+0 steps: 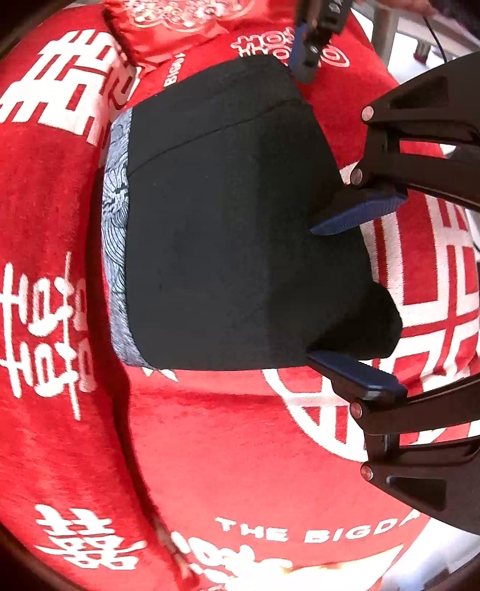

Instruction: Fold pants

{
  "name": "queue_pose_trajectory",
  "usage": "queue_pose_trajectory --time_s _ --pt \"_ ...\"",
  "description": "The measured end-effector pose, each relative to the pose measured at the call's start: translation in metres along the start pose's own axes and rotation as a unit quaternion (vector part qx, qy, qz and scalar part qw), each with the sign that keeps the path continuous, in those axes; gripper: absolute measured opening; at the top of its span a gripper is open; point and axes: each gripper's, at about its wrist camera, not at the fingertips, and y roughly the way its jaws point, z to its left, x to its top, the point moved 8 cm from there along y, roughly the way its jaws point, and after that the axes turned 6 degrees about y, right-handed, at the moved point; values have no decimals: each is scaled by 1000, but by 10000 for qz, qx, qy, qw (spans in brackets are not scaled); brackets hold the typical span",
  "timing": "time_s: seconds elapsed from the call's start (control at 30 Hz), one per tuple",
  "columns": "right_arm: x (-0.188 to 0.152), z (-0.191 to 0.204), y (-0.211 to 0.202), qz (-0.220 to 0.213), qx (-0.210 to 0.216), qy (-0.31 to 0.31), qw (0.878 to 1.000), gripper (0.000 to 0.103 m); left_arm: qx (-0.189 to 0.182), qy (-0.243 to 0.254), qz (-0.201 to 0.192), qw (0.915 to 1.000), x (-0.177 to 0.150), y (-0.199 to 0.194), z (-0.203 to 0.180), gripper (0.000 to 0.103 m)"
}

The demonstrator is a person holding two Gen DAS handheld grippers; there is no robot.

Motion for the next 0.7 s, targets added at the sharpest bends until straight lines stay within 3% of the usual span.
queue_pose_trajectory --time_s 0.17,0.43,0.53,0.6,0.7 --pt "-8 -5 5 -30 -106 387 9992 37 -256 -43 235 9994 -2 -2 10 66" --pt "-21 7 1 -48 -221 561 9982 39 -226 0 215 9995 2 -10 27 66" --pt "-23 9 -4 -80 -243 576 9980 43 -216 -55 189 9996 3 -11 33 66" --pt "-23 10 -7 -125 -252 587 9979 52 -199 -81 190 9996 2 -12 36 66" --pt "-22 15 -12 -192 -210 601 9978 54 -165 -100 189 9996 0 -11 40 66"
